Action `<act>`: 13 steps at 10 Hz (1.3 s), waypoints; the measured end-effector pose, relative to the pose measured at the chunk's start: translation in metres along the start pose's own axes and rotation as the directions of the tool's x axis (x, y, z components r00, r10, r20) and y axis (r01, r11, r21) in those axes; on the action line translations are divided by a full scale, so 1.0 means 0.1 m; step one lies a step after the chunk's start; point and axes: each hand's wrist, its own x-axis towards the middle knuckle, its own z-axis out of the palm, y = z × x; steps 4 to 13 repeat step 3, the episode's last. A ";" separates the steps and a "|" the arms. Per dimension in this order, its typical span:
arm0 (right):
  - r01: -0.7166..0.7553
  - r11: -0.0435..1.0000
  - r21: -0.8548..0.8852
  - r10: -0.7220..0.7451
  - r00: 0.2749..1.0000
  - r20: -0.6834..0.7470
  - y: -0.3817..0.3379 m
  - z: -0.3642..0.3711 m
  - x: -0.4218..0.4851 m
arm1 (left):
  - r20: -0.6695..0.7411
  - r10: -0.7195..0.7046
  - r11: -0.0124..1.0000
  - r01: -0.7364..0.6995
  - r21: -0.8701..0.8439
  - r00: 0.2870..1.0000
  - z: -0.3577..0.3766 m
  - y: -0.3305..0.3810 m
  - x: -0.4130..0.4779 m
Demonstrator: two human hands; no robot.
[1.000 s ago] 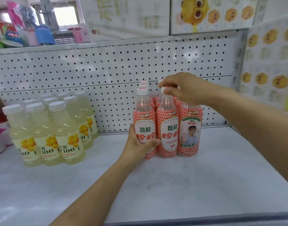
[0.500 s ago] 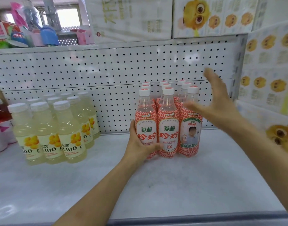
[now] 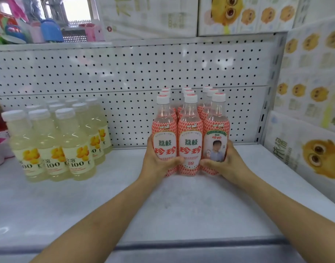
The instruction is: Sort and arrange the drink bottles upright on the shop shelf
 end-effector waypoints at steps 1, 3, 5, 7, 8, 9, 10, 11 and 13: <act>-0.059 0.997 -0.059 0.059 0.998 0.004 -0.07 -0.01 0.00 | 0.018 -0.030 0.999 0.030 0.037 0.999 -0.02 0.07 -0.02; -0.133 0.987 -0.088 0.108 0.964 -0.242 -0.33 0.17 -0.22 | 0.259 -0.280 0.936 0.203 0.288 0.924 -0.19 0.41 -0.19; -0.133 0.987 -0.088 0.108 0.964 -0.242 -0.33 0.17 -0.22 | 0.259 -0.280 0.936 0.203 0.288 0.924 -0.19 0.41 -0.19; -0.133 0.987 -0.088 0.108 0.964 -0.242 -0.33 0.17 -0.22 | 0.259 -0.280 0.936 0.203 0.288 0.924 -0.19 0.41 -0.19; -0.133 0.987 -0.088 0.108 0.964 -0.242 -0.33 0.17 -0.22 | 0.259 -0.280 0.936 0.203 0.288 0.924 -0.19 0.41 -0.19; -0.133 0.987 -0.088 0.108 0.964 -0.242 -0.33 0.17 -0.22 | 0.259 -0.280 0.936 0.203 0.288 0.924 -0.19 0.41 -0.19; -0.133 0.987 -0.088 0.108 0.964 -0.242 -0.33 0.17 -0.22 | 0.259 -0.280 0.936 0.203 0.288 0.924 -0.19 0.41 -0.19; -0.133 0.987 -0.088 0.108 0.964 -0.242 -0.33 0.17 -0.22 | 0.259 -0.280 0.936 0.203 0.288 0.924 -0.19 0.41 -0.19; -0.133 0.987 -0.088 0.108 0.964 -0.242 -0.33 0.17 -0.22 | 0.259 -0.280 0.936 0.203 0.288 0.924 -0.19 0.41 -0.19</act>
